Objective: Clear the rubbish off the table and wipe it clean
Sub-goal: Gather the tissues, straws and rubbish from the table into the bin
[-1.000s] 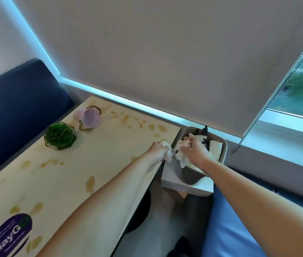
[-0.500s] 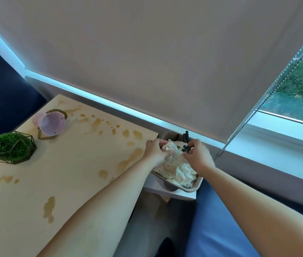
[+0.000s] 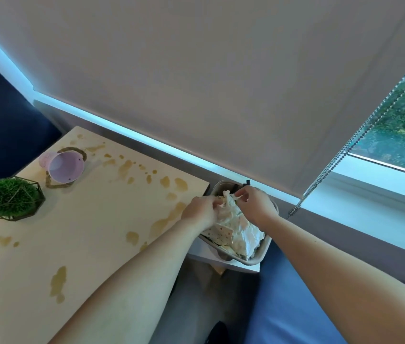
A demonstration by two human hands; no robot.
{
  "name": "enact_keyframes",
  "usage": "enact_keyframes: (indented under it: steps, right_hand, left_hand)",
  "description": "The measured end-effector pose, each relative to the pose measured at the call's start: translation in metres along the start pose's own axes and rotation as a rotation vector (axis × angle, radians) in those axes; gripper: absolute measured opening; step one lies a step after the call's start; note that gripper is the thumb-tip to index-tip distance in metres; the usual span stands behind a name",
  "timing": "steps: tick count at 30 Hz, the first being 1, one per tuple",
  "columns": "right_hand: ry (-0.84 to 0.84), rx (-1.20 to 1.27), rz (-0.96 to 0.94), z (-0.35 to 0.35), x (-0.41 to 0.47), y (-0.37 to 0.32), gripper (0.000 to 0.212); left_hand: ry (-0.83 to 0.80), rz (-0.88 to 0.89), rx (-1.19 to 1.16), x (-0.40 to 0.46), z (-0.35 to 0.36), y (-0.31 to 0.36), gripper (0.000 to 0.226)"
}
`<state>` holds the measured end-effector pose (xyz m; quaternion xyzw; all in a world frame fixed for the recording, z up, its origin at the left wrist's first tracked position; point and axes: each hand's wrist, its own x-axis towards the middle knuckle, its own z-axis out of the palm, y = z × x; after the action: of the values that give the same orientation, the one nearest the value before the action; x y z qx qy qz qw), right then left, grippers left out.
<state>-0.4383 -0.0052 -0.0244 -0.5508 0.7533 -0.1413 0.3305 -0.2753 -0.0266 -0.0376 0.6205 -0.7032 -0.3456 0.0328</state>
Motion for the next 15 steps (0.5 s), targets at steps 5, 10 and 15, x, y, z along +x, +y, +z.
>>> enact_keyframes:
  steps: [5, 10, 15]
  right_hand:
    - [-0.007, 0.053, -0.087, 0.005, -0.003, -0.030, 0.022]
    - [-0.081, 0.012, -0.227, 0.037, -0.016, -0.079, 0.030]
    - [-0.210, -0.165, -0.415, 0.086, -0.046, -0.141, 0.043]
  left_hand:
    - [0.174, -0.006, -0.128, -0.018, -0.036, -0.018, 0.030]
    - [0.278, -0.079, -0.145, -0.056, -0.075, -0.061, 0.033]
    - [0.351, -0.194, -0.148, -0.113, -0.106, -0.127, 0.036]
